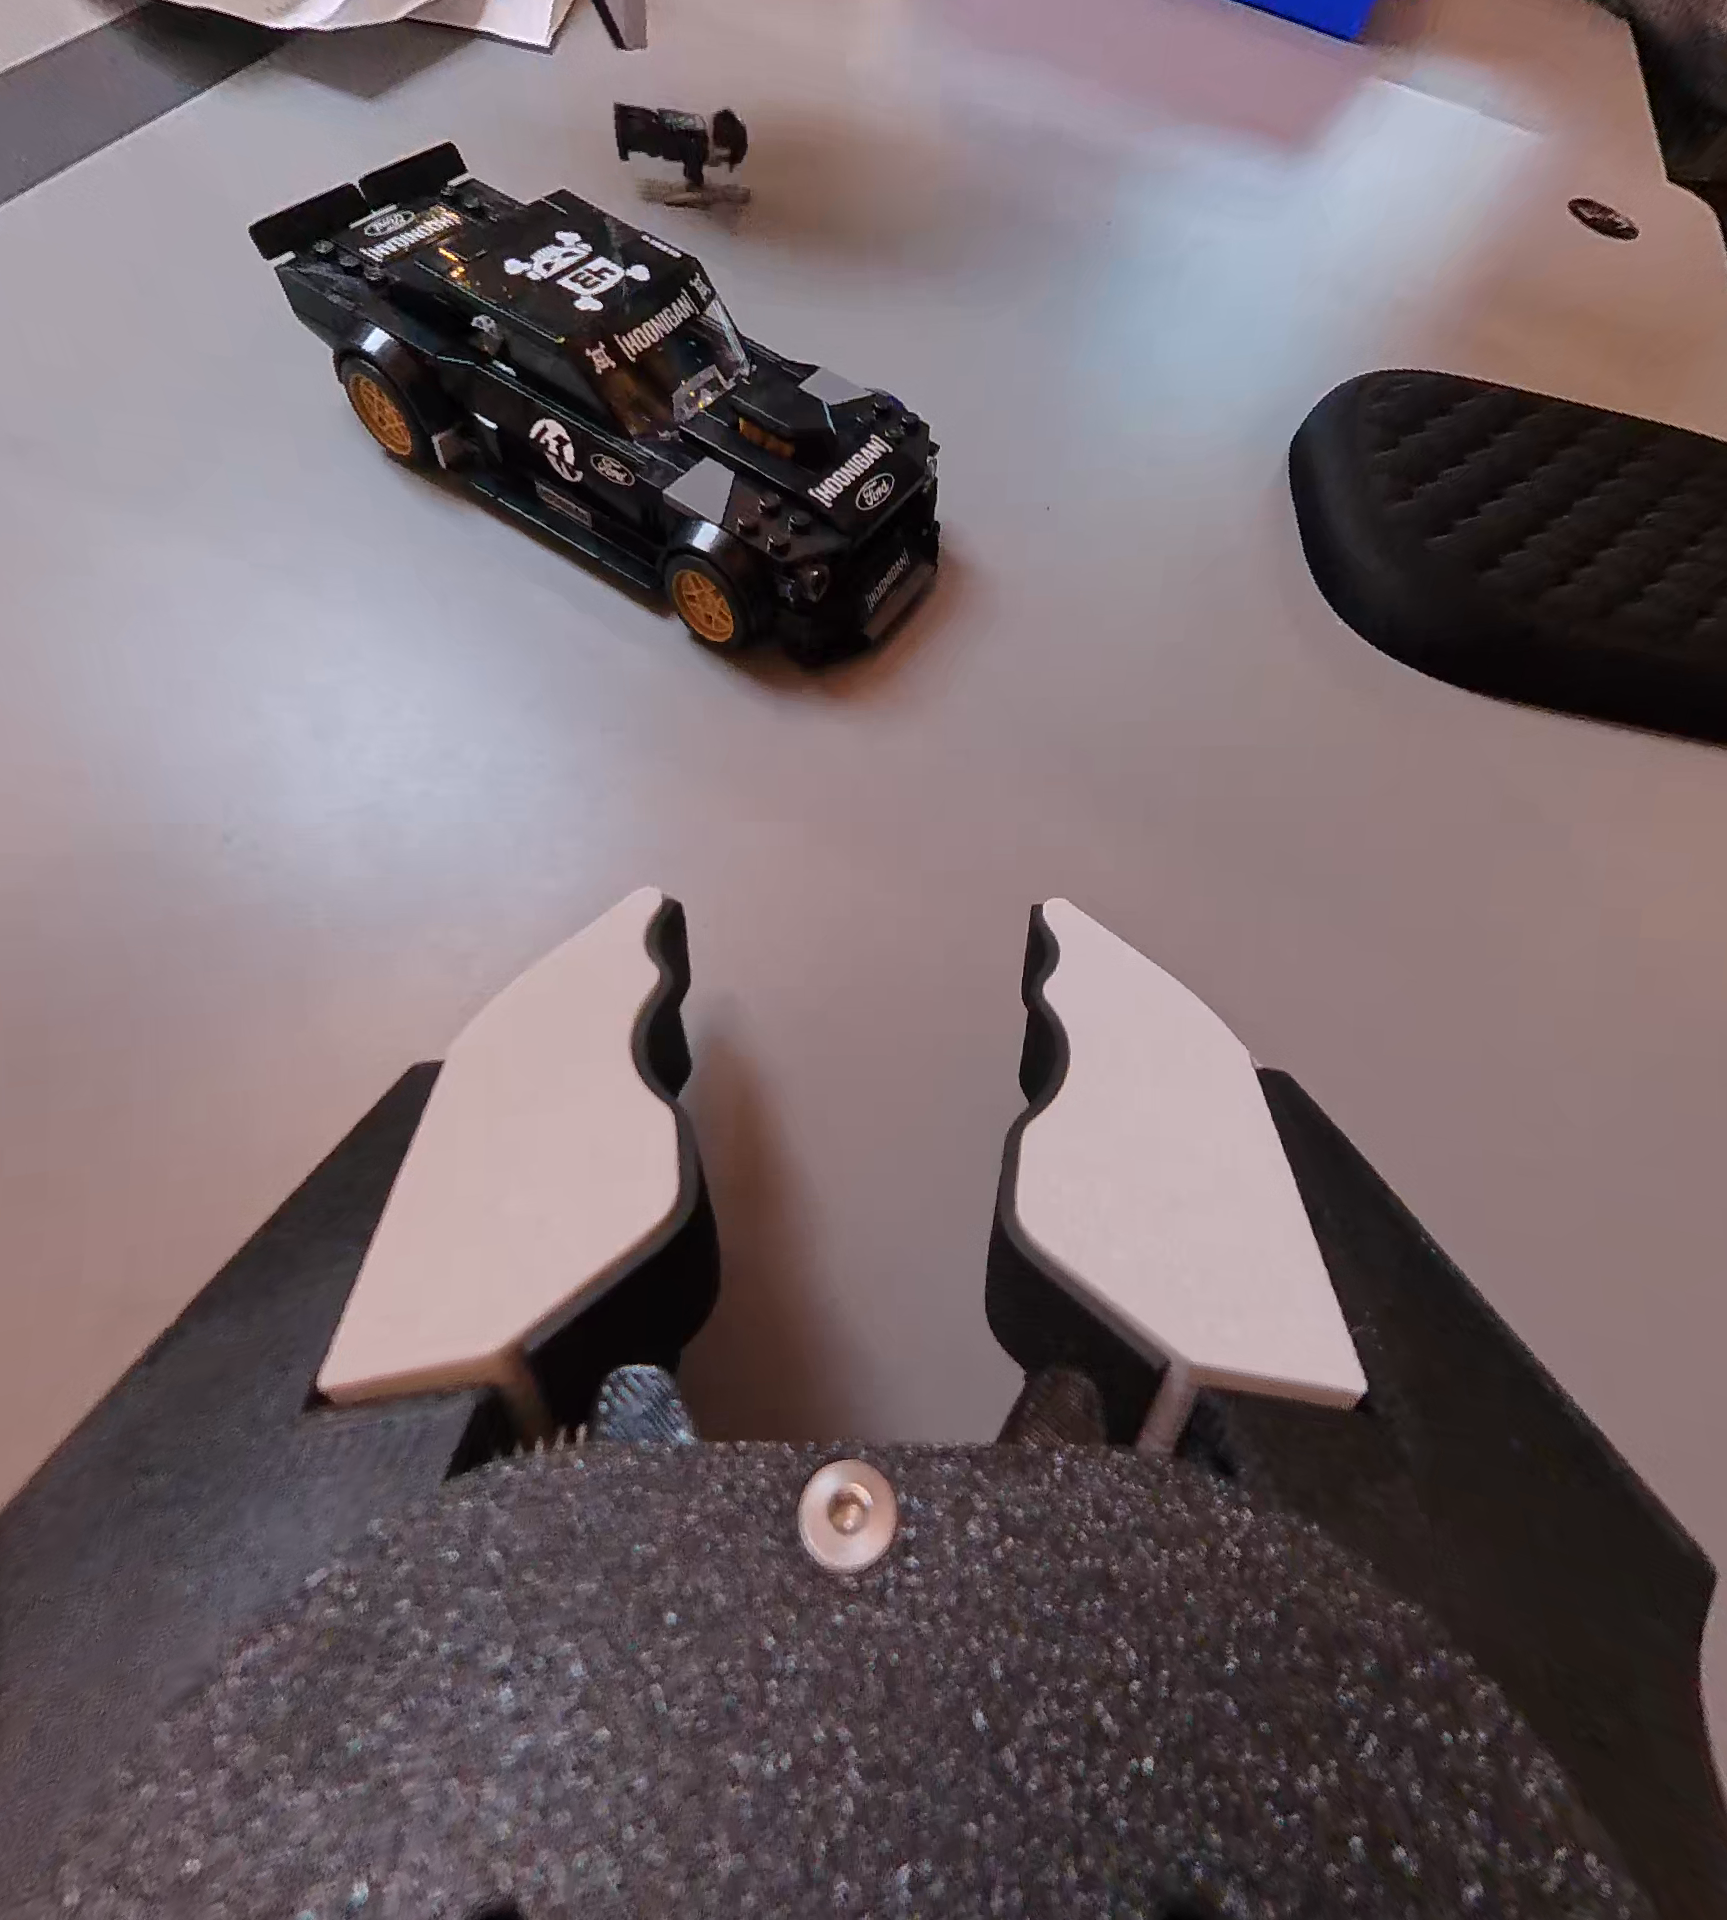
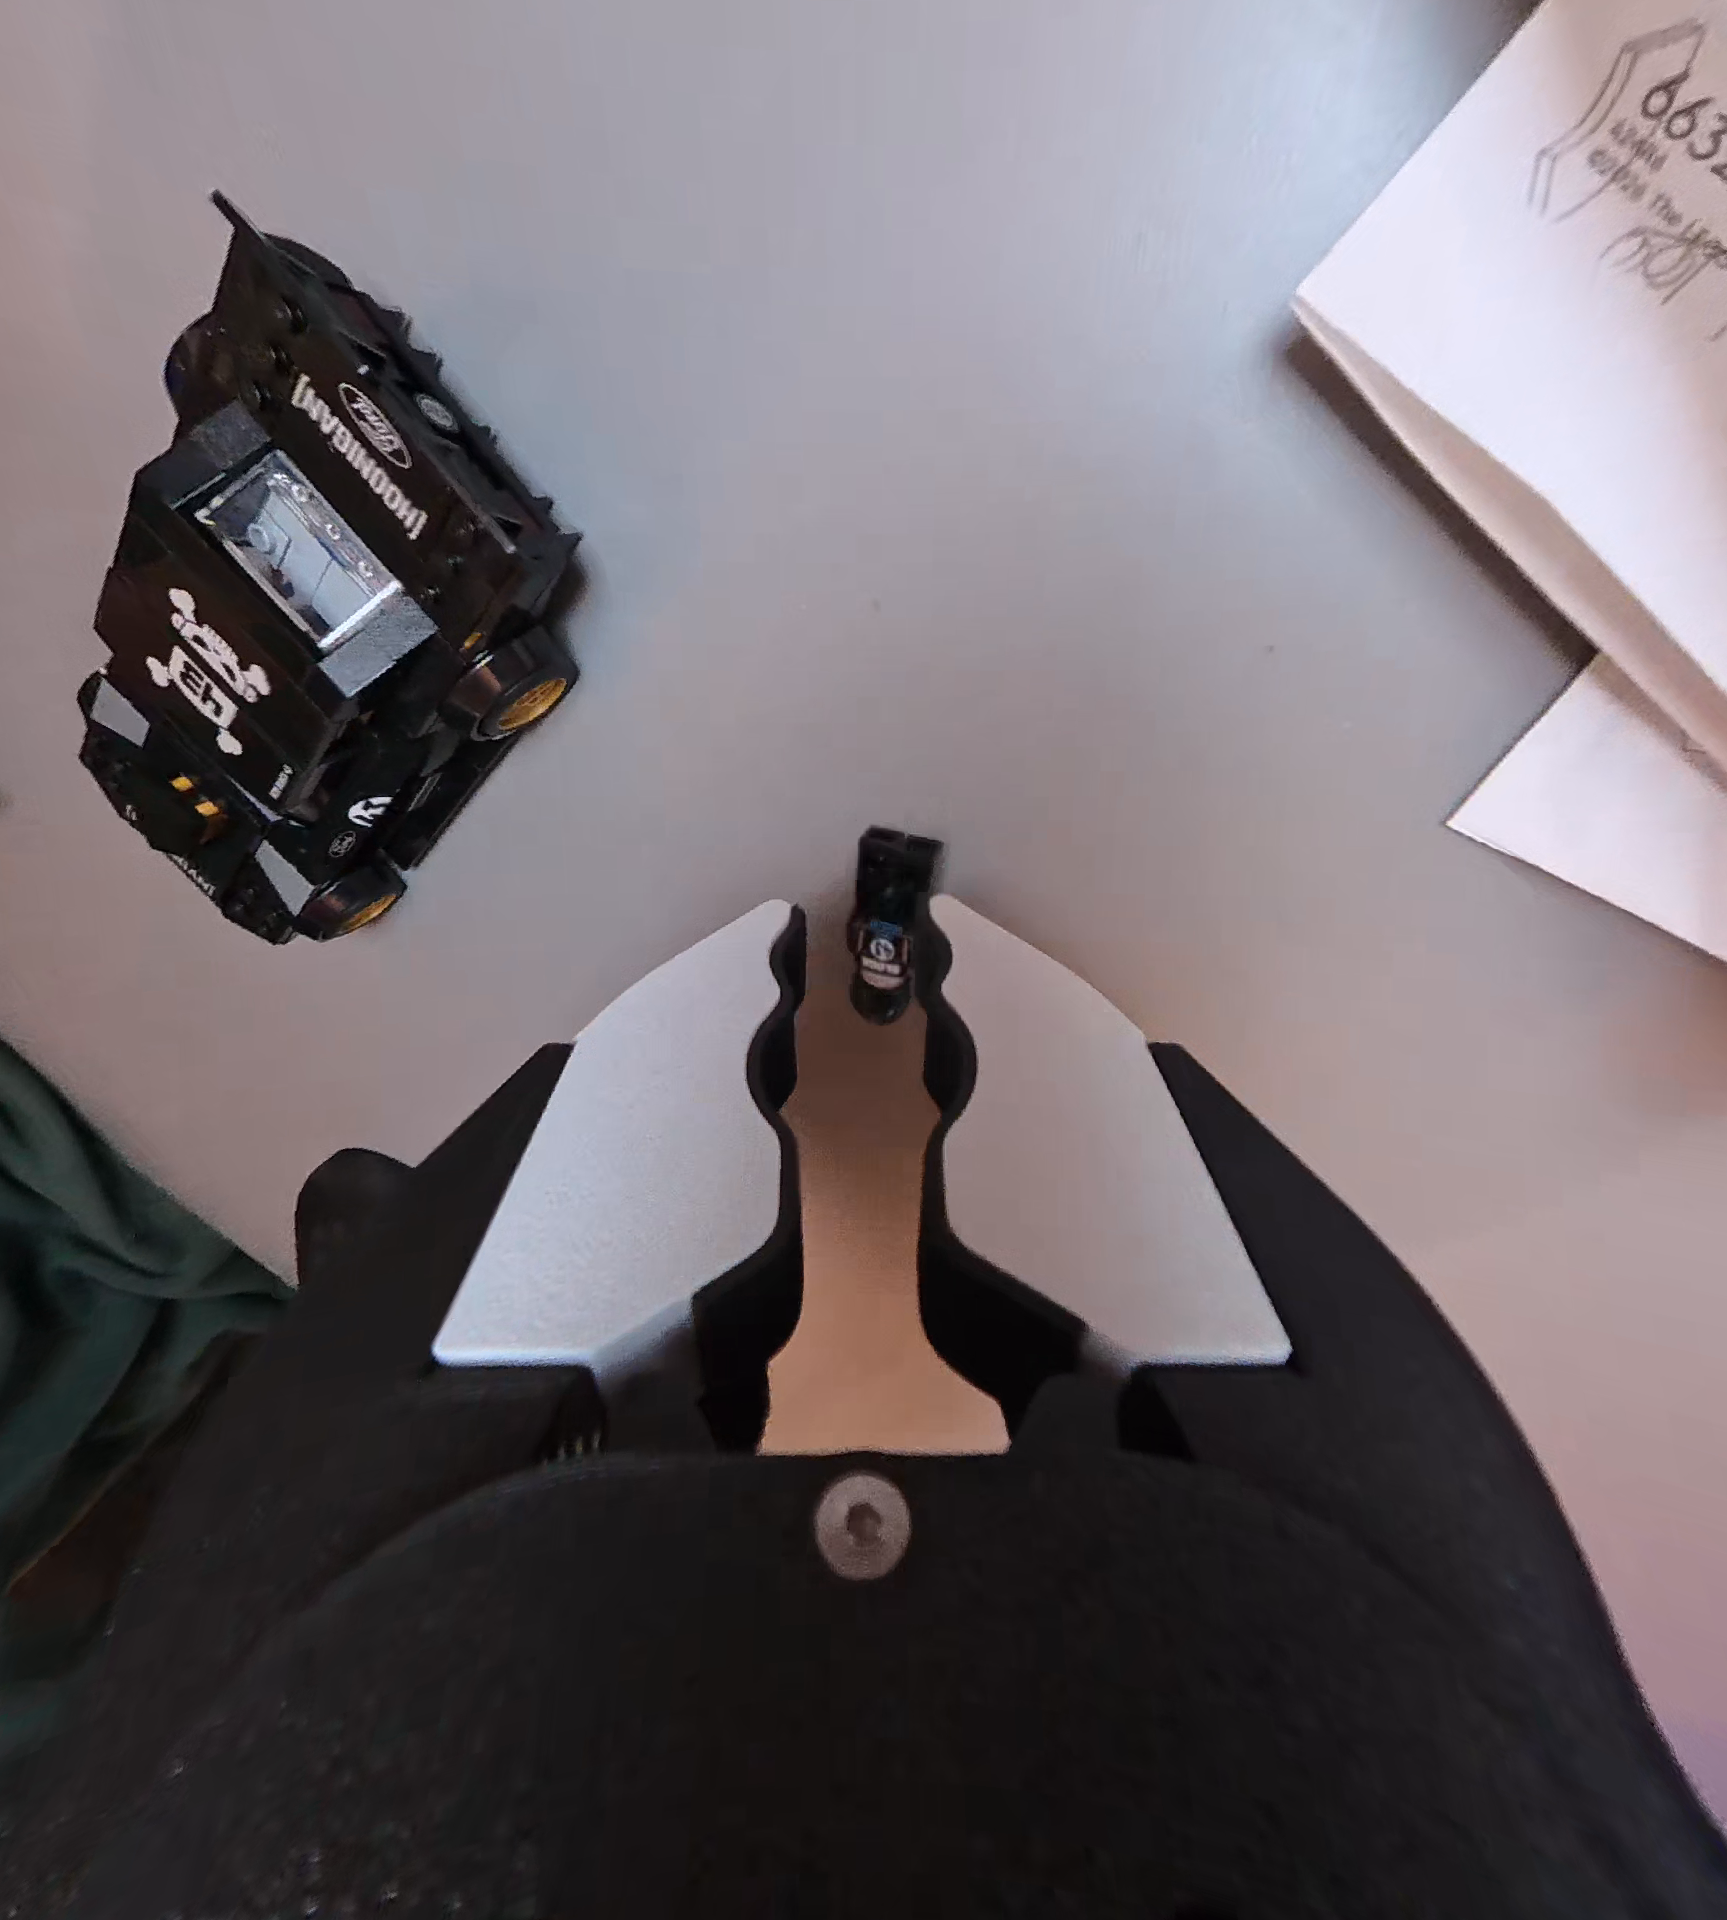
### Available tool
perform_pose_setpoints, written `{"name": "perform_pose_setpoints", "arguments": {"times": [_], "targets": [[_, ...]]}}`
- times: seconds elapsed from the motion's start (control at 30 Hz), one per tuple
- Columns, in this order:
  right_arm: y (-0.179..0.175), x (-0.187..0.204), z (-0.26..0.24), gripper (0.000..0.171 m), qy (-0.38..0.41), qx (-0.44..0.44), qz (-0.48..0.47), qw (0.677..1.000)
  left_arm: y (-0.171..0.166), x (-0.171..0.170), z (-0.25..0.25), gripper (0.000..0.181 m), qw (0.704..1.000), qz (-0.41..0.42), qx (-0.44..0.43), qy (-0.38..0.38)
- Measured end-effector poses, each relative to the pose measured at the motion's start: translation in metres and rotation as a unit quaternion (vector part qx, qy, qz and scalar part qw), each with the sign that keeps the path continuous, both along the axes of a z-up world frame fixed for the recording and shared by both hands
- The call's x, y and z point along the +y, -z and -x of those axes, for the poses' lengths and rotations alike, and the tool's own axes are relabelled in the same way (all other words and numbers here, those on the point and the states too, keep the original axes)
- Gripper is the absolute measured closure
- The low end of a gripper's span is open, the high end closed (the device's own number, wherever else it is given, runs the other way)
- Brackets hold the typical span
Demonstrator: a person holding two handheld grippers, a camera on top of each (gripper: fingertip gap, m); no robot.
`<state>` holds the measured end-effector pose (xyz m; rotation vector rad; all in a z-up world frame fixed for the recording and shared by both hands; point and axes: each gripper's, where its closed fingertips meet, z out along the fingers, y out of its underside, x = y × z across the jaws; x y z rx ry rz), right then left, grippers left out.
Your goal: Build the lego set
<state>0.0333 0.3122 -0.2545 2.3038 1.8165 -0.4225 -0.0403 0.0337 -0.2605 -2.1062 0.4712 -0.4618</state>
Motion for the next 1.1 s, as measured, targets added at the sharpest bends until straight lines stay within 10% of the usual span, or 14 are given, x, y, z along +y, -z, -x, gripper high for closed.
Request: {"name": "perform_pose_setpoints", "arguments": {"times": [0.23,0.47,0.77,0.9,1.1], "targets": [[-0.01,0.007,-0.008,0.151,-0.04,0.105,-0.151,0.982,0.0,-0.001,-0.001,0.12,1.0,-0.003,0.004,0.003],[0.004,-0.004,-0.03,0.147,-0.103,0.25,-0.343,0.9,0.001,-0.002,-0.004,0.12,1.0,-0.007,0.02,0.011],[0.024,-0.007,-0.025,0.148,-0.024,0.291,-0.316,0.903,0.001,-0.001,-0.001,0.121,1.0,-0.007,0.017,0.002],[0.014,-0.009,-0.025,0.157,-0.027,0.257,-0.293,0.921,0.0,-0.001,-0.001,0.121,1.0,-0.007,0.016,0.002],[-0.007,-0.042,-0.07,0.157,-0.105,-0.018,-0.206,0.973,0.003,-0.002,-0.004,0.121,1.0,-0.001,0.02,0.013]]}}
